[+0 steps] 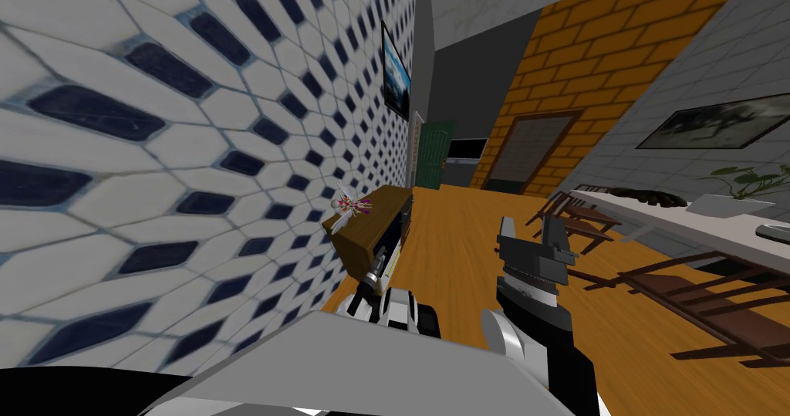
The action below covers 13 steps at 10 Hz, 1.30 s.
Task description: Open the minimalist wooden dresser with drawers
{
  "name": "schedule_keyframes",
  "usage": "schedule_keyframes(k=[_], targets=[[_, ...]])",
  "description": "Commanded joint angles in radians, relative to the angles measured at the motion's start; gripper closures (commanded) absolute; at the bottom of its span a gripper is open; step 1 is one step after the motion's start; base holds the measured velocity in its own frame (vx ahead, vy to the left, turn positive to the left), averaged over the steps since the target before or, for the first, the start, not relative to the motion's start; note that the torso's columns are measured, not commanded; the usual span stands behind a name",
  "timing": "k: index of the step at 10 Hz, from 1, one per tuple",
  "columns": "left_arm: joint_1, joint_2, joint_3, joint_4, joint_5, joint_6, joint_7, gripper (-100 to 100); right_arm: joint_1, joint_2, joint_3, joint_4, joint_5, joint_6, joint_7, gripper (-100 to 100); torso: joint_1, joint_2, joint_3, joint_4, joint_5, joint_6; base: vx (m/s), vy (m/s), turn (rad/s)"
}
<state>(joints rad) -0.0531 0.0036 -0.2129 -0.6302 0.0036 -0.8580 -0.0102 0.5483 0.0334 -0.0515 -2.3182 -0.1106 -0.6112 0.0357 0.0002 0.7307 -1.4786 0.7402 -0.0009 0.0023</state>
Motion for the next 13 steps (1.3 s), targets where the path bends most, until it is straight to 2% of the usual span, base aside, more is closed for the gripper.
schedule_keyframes(k=[1, 2, 3, 4, 5, 6, 7, 8, 9, 11, 12, 13], targets=[[-0.025, -0.008, 0.07, 0.021, -0.035, -0.008, 0.014, -100, 0.0, 0.0, 0.0, 0.0, 0.0, 0.0, 0.0, 0, 0.001, -0.001, -0.001, 0.0, 0.0, -0.001, -0.03, 0.0, -0.146], [-0.035, -0.015, 0.1, 0.033, -0.058, -0.009, 0.022, -100, 0.0, 0.0, 0.0, 0.0, 0.0, 0.0, 0.0, 0, 0.001, -0.003, -0.001, -0.001, 0.001, 0.001, -0.042, 0.005, -0.196], [-0.035, -0.015, 0.116, 0.033, -0.058, -0.009, 0.022, -100, 0.0, 0.0, 0.0, 0.0, 0.0, 0.0, 0.0, 0, 0.0, -0.003, -0.001, -0.001, 0.001, 0.002, -0.03, 0.002, -0.083], [-0.045, -0.021, 0.151, 0.045, -0.082, -0.009, 0.031, -100, 0.0, 0.0, 0.0, 0.0, 0.0, 0.0, 0.0, 0, -0.001, -0.002, -0.002, 0.0, 0.0, 0.001, -0.034, -0.005, -0.131], [-0.045, -0.021, 0.159, 0.045, -0.082, -0.009, 0.031, -100, 0.0, 0.0, 0.0, 0.0, 0.0, 0.0, 0.0, 0, 0.0, -0.004, -0.002, 0.0, 0.0, 0.002, -0.024, -0.002, -0.082], [-0.055, -0.028, 0.198, 0.056, -0.105, -0.01, 0.039, -100, 0.0, 0.0, 0.0, 0.0, 0.0, 0.0, 0.0, 0, 0.0, -0.004, -0.003, 0.0, 0.0, 0.001, -0.03, -0.004, -0.114], [-0.035, -0.026, 0.175, 0.049, -0.095, -0.004, 0.034, -100, 0.0, 0.0, 0.0, 0.0, 0.0, 0.0, 0.0, 0, 0.0, -0.006, -0.003, 0.001, 0.0, 0.003, -0.027, 0.001, -0.019], [-0.035, -0.015, 0.128, 0.033, -0.058, -0.009, 0.022, 100, 0.0, 0.0, 0.0, 0.0, 0.0, 0.0, 0.0, 0, 0.0, -0.003, -0.002, -0.002, 0.001, 0.001, 0.039, 0.001, 0.189], [-0.035, -0.015, 0.116, 0.033, -0.058, -0.009, 0.022, 100, 0.001, 0.0, 0.0, 0.0, 0.0, 0.0, 0.0, 0, 0.001, -0.002, -0.002, -0.002, 0.0, -0.002, 0.051, -0.007, 0.17], [-0.015, -0.001, 0.043, 0.009, -0.011, -0.007, 0.005, 100, 0.0, 0.0, 0.0, 0.0, 0.0, 0.0, 0.0, 0, 0.001, -0.004, -0.003, -0.002, -0.001, -0.001, 0.044, 0.002, 0.156], [-0.015, -0.001, 0.03, 0.009, -0.011, -0.007, 0.005, 100, 0.0, 0.0, 0.0, 0.0, 0.0, 0.0, 0.0, 0, 0.001, -0.003, -0.003, -0.002, -0.002, -0.003, 0.032, -0.004, 0.114], [-0.005, 0.006, -0.013, -0.002, 0.013, -0.007, -0.003, 100, 0.0, 0.0, 0.0, 0.0, 0.0, 0.0, 0.0, 0, 0.001, -0.003, -0.002, -0.002, -0.001, -0.002, 0.037, 0.0, 0.156]])
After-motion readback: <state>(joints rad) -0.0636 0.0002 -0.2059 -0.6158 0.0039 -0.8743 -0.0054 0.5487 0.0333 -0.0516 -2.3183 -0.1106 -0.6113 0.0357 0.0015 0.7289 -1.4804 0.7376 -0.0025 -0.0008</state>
